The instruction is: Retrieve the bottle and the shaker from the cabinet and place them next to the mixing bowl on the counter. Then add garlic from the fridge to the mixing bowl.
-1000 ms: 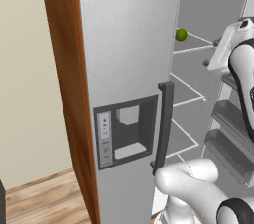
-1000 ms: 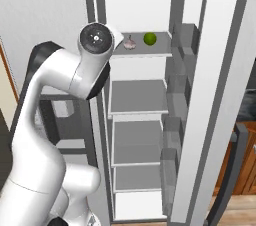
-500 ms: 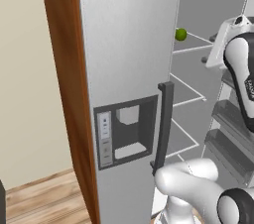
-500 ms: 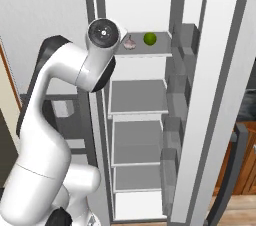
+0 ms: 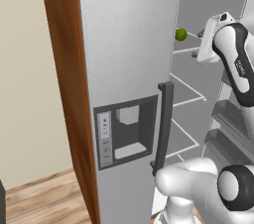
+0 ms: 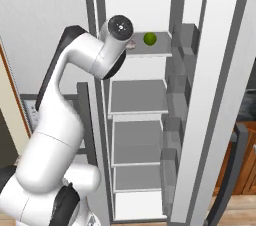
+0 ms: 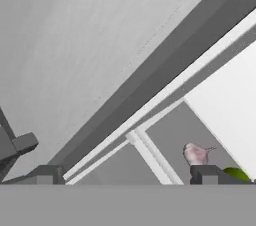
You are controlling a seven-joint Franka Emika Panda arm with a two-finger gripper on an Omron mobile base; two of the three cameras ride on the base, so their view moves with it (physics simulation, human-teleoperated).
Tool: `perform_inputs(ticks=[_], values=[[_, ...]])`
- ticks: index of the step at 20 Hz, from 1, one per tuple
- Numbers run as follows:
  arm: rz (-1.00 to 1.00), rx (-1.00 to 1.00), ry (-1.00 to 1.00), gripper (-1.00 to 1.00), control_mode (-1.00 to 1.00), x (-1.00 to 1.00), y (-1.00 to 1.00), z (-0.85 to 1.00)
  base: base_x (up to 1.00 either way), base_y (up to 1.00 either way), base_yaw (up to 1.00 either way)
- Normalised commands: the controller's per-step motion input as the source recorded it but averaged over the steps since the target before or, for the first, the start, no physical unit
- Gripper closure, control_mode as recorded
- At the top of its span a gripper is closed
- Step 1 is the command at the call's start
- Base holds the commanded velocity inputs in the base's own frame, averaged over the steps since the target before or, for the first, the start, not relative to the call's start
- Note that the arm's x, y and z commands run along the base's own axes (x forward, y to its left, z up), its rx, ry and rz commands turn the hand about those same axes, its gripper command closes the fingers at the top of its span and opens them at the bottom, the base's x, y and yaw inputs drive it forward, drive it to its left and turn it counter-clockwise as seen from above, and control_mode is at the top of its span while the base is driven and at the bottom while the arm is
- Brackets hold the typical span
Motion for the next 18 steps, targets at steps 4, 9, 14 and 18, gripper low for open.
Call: perform_inputs(ticks=[4,9,14,18], values=[[0.08,-0.12,0.08,-1.00,-1.00,0.34,-0.09,0.00,0.00,0.00,0.00],[0.00,-0.12,0.10,-1.00,-1.00,0.20,-0.06,0.00,0.00,0.00,0.00],[0.00,-0.02,0.02,-1.00,-1.00,0.30,0.00,-0.15,0.00,0.00,0.00],[0.00,0.00,-0.01,-1.00,-1.00,0.38,0.00,-0.31,0.00,0.00,0.00]])
